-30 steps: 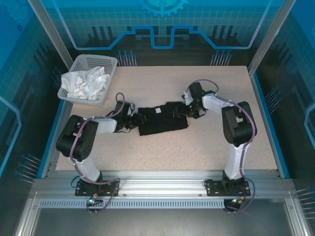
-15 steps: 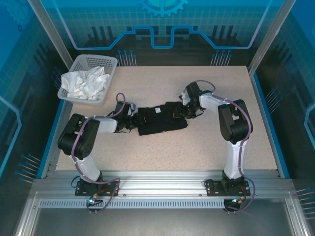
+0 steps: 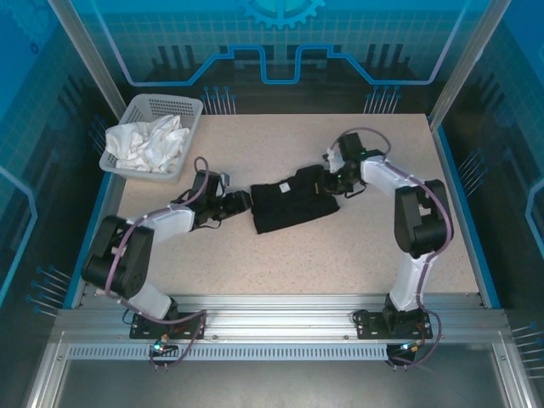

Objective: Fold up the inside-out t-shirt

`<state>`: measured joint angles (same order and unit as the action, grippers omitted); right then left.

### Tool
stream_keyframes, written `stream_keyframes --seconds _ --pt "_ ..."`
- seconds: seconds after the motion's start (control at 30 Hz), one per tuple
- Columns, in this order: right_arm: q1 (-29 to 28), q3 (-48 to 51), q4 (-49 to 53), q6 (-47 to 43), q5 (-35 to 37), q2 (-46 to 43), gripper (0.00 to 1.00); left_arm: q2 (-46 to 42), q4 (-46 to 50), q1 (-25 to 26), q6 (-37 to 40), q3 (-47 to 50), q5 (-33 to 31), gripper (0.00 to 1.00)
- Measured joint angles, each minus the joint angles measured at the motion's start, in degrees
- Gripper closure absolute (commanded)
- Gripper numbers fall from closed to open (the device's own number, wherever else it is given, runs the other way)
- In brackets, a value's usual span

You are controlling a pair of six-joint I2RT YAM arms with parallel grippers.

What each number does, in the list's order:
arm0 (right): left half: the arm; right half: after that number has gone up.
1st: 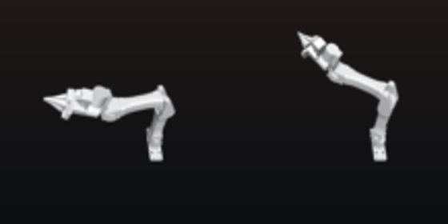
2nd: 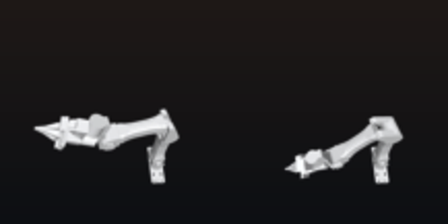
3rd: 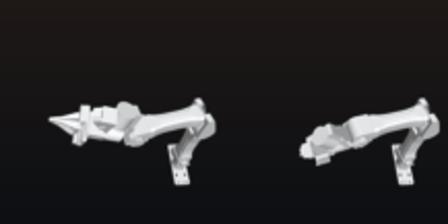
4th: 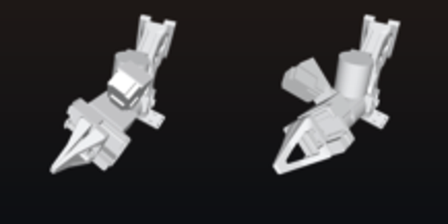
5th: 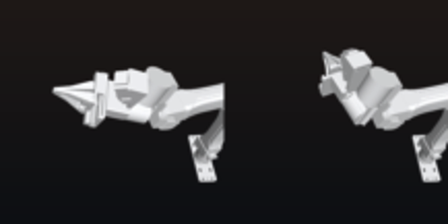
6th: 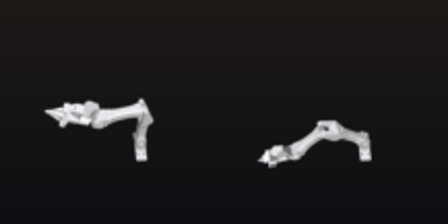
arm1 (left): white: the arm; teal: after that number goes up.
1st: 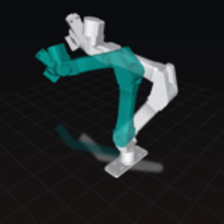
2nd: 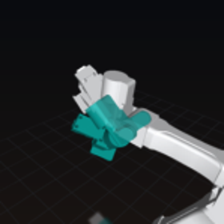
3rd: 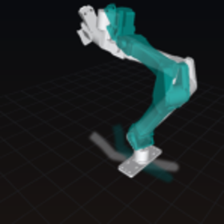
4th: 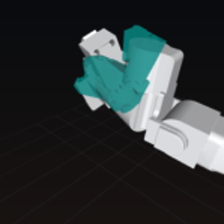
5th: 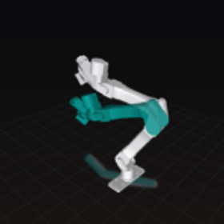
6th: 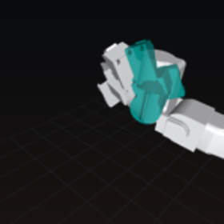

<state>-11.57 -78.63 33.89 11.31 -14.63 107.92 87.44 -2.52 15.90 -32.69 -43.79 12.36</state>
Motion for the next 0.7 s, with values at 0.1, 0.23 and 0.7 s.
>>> stream_keyframes --seconds 0.1,0.23,0.7 --pt "4.5 -1.3 3.9 -4.5 6.3 -3.8 1.00 -6.8 2.3 0.0 1.3 0.0 -2.4 0.25" --pt "11.5 -4.0 7.2 -9.3 16.1 -6.3 0.99 -13.6 4.0 0.0 2.3 0.6 -4.2 0.24" --pt "20.6 -13.9 8.1 -20.2 42.4 -1.9 0.98 -20.8 7.5 0.0 2.6 7.4 -5.3 0.23"
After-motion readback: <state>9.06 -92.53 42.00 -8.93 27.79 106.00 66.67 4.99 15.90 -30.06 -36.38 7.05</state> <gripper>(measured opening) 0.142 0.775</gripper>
